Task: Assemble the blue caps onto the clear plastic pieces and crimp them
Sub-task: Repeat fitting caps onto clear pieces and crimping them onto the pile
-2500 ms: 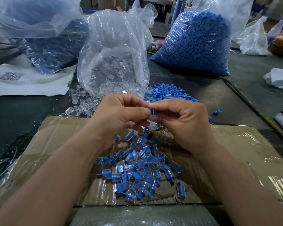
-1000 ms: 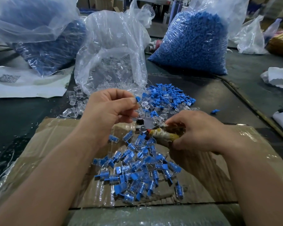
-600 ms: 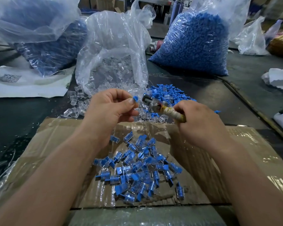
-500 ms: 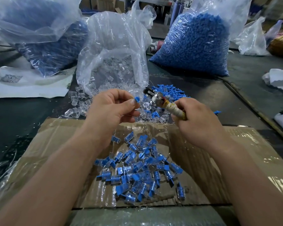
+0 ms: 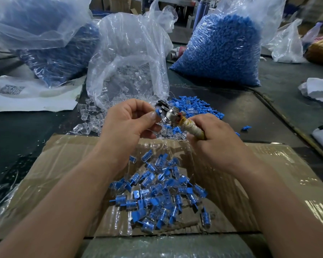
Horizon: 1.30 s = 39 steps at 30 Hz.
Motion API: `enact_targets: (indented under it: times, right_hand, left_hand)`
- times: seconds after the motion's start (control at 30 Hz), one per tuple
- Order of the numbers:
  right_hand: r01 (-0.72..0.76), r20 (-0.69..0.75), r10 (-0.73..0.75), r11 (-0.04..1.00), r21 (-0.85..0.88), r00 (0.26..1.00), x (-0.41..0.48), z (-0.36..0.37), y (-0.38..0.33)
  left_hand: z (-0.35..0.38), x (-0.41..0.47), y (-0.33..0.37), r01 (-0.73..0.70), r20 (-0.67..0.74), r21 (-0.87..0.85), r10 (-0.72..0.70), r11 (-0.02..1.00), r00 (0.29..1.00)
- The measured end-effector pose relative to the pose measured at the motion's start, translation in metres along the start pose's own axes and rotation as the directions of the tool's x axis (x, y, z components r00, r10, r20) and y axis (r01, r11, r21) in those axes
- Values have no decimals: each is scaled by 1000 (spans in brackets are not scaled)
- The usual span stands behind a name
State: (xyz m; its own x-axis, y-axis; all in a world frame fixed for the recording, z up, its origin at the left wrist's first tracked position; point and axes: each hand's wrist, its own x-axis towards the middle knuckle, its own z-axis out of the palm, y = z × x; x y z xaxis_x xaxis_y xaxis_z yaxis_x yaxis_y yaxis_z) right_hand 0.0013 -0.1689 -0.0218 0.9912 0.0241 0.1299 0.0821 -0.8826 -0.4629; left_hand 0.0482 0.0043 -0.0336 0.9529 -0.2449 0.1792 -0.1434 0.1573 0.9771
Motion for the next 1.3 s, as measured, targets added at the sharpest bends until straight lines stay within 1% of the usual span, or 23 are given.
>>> enact_targets:
  times: [0.23,0.4,0.63,0.8,0.93,1.07,1.3]
  right_hand:
    - [20,25,-19,1000,-24,1000,1,1,1]
    - [-3,37,2,1000,13,999,1,3,0]
    - [0,-16,0,999,-38,1000,4,7,-1]
    - [13,-50,-16,998,-57,999,4,8,-3]
    - [9,-42,-12,997,-79,999,4,8,-3]
    - [7,-64,-14,995,-103,998,4,10,-4]
    - [31,-91,-42,992,-120,995,4,14,0]
  left_hand:
    - [-1,1,1,-22,-4,15,22,1000,1000]
    - [-1,0,1,-40,-9,55,40,998,999]
    - [2,-2,0,-104,-57,147,113,984,992]
    - [2,-3,0,-116,-76,169,131,979,988]
    - [2,-4,-1,-116,-82,188,133,975,988]
    - [2,-4,-1,-127,-108,209,152,970,982]
    - [2,-5,0,-117,-113,215,144,970,983]
